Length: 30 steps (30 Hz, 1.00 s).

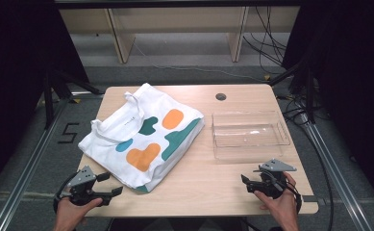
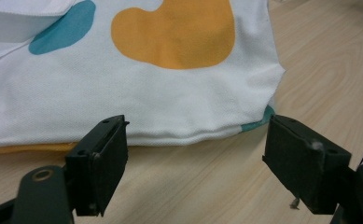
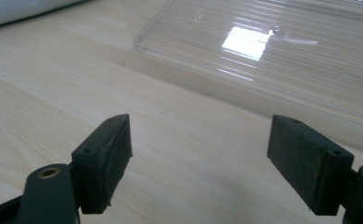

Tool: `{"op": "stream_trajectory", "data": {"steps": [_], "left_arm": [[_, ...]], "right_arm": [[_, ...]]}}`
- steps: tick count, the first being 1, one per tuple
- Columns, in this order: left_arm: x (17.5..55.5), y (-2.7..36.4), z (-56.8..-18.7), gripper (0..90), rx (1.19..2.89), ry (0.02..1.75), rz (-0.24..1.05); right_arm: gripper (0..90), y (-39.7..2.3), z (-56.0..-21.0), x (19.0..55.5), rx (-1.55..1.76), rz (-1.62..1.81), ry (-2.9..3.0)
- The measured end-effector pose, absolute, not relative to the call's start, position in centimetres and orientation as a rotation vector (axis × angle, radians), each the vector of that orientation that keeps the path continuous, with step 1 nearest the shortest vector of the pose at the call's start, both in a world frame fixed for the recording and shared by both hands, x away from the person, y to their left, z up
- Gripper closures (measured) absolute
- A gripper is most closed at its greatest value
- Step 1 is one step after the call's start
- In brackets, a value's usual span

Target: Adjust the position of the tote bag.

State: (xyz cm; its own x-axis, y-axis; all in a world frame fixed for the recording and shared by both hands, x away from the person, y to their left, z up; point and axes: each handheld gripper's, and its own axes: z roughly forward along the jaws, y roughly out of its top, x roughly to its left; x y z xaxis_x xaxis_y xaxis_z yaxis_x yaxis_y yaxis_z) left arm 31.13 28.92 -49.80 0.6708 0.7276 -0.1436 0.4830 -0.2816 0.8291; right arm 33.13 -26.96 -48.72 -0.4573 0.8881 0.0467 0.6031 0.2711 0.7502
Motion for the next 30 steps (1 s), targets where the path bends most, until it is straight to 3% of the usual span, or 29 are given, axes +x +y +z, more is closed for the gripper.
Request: {"op": "stream_trajectory", "data": {"steps": [3, 30], "left_arm": [[31.1, 28.9, -49.9, 20.8, 1.947, 0.946, 0.331], [31.4, 26.5, -50.1, 22.3, 1.994, 0.829, 0.275]], "right_arm": [[26.0, -27.1, -48.7, 33.2, 1.332, 1.007, 2.197], [28.2, -27.2, -49.0, 33.2, 1.284, 1.006, 2.175]]}}
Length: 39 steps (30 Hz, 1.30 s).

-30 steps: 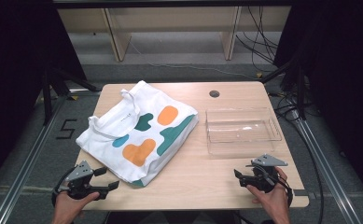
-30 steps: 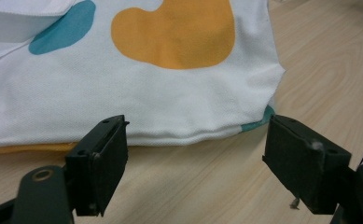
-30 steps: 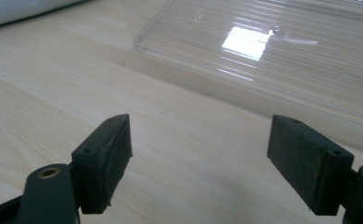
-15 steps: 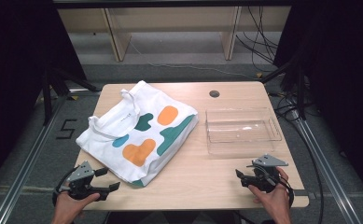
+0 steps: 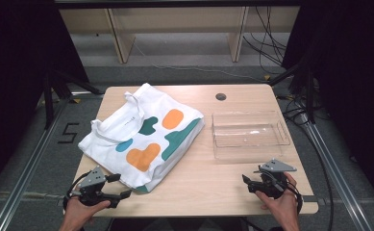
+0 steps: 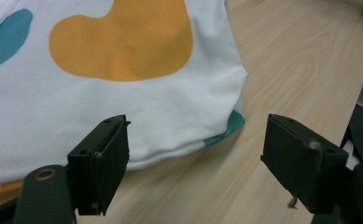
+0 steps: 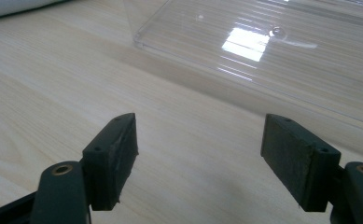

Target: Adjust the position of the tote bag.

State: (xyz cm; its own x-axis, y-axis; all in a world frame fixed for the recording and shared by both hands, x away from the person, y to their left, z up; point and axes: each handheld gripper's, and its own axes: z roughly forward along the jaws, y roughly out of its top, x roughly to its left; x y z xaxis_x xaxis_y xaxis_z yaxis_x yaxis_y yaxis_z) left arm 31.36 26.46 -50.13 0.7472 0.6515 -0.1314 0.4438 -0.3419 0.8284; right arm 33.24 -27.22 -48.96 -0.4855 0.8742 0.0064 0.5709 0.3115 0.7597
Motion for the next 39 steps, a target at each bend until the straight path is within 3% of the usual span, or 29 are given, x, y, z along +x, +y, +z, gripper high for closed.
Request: {"op": "stream_trajectory", "data": {"steps": [12, 14, 16, 17, 19, 21, 22, 24, 39], "left_arm": [[32.0, 23.8, -50.5, 25.9, 2.067, 0.743, 0.296], [32.2, 22.9, -50.6, 30.2, 2.075, 0.724, 0.272], [32.5, 22.2, -50.5, 44.1, 2.116, 0.707, 0.292], [32.7, 22.0, -50.5, 44.1, 2.15, 0.686, 0.308], [33.1, 21.6, -50.5, 57.7, 2.193, 0.669, 0.347], [33.4, 21.4, -50.4, 78.2, 2.189, 0.676, 0.342], [33.5, 21.2, -50.3, 78.2, 2.196, 0.667, 0.357], [33.7, 20.8, -50.1, 87.1, 2.208, 0.651, 0.365], [34.9, 14.2, -50.1, 87.7, 2.249, 0.602, 0.292]], "right_arm": [[28.2, -26.8, -49.2, 33.4, 1.266, 0.989, 2.225], [28.2, -26.9, -49.2, 33.3, 1.245, 0.977, 2.212], [28.7, -26.9, -49.3, 33.4, 1.243, 0.987, 2.213], [28.7, -26.9, -49.3, 33.4, 1.241, 0.987, 2.2], [28.8, -26.8, -49.1, 33.3, 1.27, 0.979, 2.216], [29.0, -26.8, -49.2, 33.4, 1.262, 0.986, 2.223], [29.0, -26.8, -49.2, 33.4, 1.262, 0.986, 2.223], [29.3, -26.7, -49.2, 33.4, 1.28, 1.0, 2.252], [30.1, -26.2, -49.3, 33.4, 1.245, 1.018, 2.232]]}}
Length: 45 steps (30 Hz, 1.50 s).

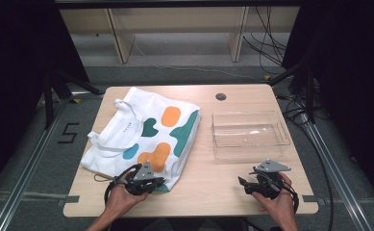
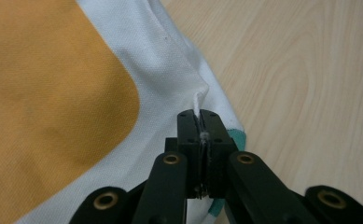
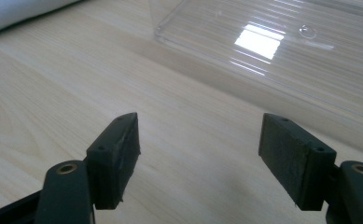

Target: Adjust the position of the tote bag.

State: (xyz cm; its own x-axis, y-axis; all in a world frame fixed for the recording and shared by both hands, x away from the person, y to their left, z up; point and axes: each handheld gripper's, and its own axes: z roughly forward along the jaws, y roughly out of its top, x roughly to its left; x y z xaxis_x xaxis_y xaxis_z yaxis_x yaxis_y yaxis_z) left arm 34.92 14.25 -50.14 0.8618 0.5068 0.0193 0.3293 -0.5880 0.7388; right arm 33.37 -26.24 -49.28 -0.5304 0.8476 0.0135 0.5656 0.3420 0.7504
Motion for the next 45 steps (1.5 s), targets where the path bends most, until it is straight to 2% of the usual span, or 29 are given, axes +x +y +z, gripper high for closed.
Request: {"op": "stream_trajectory", "data": {"steps": [6, 10, 12, 14, 15, 18, 19, 20, 21, 22, 27, 30, 33, 35, 36, 37, 39, 43, 44, 45], "left_arm": [[35.9, 10.8, -50.1, 87.0, 2.248, 0.579, 0.288], [36.1, 10.3, -49.9, 84.1, 2.221, 0.583, 0.261], [35.9, 10.6, -49.5, 76.2, 2.176, 0.595, 0.221], [35.2, 12.7, -47.9, 57.8, 2.111, 0.617, 0.219], [35.2, 12.7, -47.9, 52.5, 2.111, 0.617, 0.219], [34.3, 16.2, -45.8, 48.7, 2.048, 0.663, 0.236], [34.1, 17.6, -45.3, 47.9, 2.035, 0.677, 0.279], [34.0, 20.8, -44.5, 48.2, 2.017, 0.753, 0.333], [34.0, 20.8, -44.5, 48.2, 2.017, 0.753, 0.333], [34.1, 22.4, -44.4, 48.2, 2.001, 0.787, 0.364], [34.7, 28.9, -45.5, 47.6, 1.976, 1.058, 0.515], [35.4, 31.7, -46.1, 44.3, 2.083, 1.167, 0.58], [36.4, 33.2, -47.3, 39.5, 2.037, 1.278, 0.565], [36.9, 34.1, -48.1, 37.2, 2.048, 1.335, 0.501], [37.2, 34.4, -49.0, 33.2, 2.01, 1.381, 0.452], [37.2, 34.4, -49.0, 34.0, 2.01, 1.381, 0.452], [37.6, 35.2, -49.6, 37.3, 2.042, 1.36, 0.35], [37.6, 35.4, -49.7, 51.7, 2.059, 1.346, 0.319], [37.6, 35.3, -49.9, 51.7, 2.035, 1.347, 0.318], [37.7, 35.5, -50.2, 57.8, 2.04, 1.318, 0.286]], "right_arm": [[30.1, -25.2, -49.1, 33.3, 1.216, 1.015, 2.256], [30.0, -24.7, -49.1, 33.5, 1.167, 1.02, 2.285], [30.0, -24.0, -49.1, 33.4, 1.158, 1.02, 2.304], [30.0, -23.4, -48.9, 33.2, 1.123, 1.013, 2.325], [30.0, -23.4, -48.9, 33.2, 1.123, 1.013, 2.325], [30.0, -23.0, -48.9, 33.1, 1.109, 1.006, 2.342], [30.0, -22.9, -49.0, 33.1, 1.096, 1.015, 2.333], [30.0, -22.9, -48.9, 33.0, 1.126, 1.012, 2.343], [30.0, -22.9, -48.9, 33.0, 1.126, 1.012, 2.343], [30.0, -22.9, -48.9, 33.0, 1.119, 1.009, 2.349], [30.0, -22.6, -48.9, 33.0, 1.098, 1.019, 2.333], [30.0, -22.3, -48.9, 33.0, 1.098, 1.028, 2.346], [30.2, -21.7, -48.7, 32.9, 1.108, 1.063, 2.365], [31.7, -21.3, -48.6, 32.9, 1.066, 1.07, 2.378], [33.5, -20.6, -48.5, 32.8, 1.031, 1.094, 2.397], [33.5, -20.6, -48.5, 32.8, 1.031, 1.094, 2.397], [35.0, -18.9, -48.5, 32.8, 1.039, 1.153, 2.445], [36.7, -17.2, -48.6, 33.2, 0.983, 1.178, 2.488], [37.1, -16.6, -48.5, 33.3, 0.989, 1.187, 2.508], [39.1, -15.4, -48.5, 33.7, 0.981, 1.229, 2.516]]}}
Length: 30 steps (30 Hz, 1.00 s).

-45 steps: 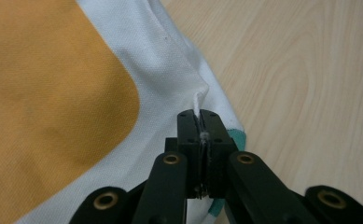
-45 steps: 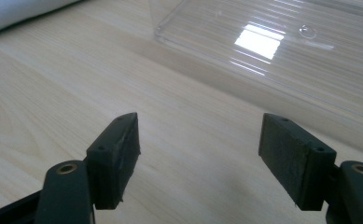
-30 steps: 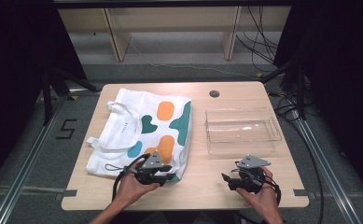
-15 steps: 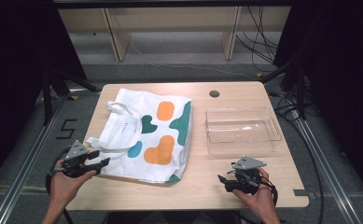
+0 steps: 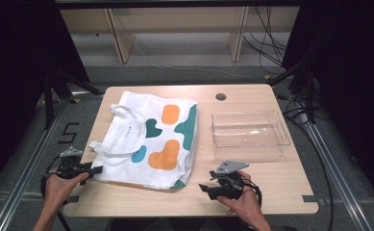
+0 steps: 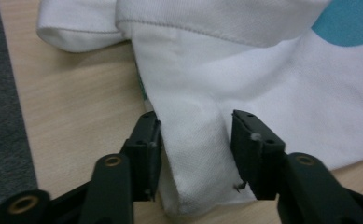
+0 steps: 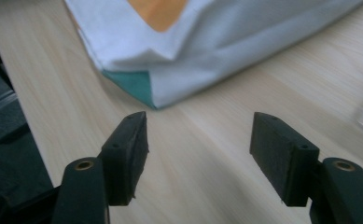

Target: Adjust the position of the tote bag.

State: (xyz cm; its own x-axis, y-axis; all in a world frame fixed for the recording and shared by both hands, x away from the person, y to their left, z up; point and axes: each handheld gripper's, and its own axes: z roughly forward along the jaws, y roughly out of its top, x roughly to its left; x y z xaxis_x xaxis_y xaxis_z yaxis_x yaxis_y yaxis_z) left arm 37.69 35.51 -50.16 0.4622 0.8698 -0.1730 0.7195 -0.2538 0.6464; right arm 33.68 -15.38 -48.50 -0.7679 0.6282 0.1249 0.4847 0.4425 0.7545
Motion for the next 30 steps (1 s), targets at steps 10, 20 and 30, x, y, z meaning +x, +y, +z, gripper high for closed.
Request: {"op": "stream_trajectory", "data": {"steps": [10, 20, 30], "left_arm": [[37.1, 34.3, -50.1, 84.1, 2.099, 1.214, 0.266], [34.9, 32.7, -49.8, 84.9, 2.172, 1.132, 0.268], [31.9, 28.6, -49.8, 84.6, 2.203, 0.993, 0.24]], "right_arm": [[43.5, -10.9, -48.1, 35.6, 1.045, 1.262, 2.543], [70.2, -8.4, -49.5, 38.3, 0.958, 1.126, 2.548], [84.2, -6.1, -49.0, 43.8, 0.854, 0.86, 2.486]]}}
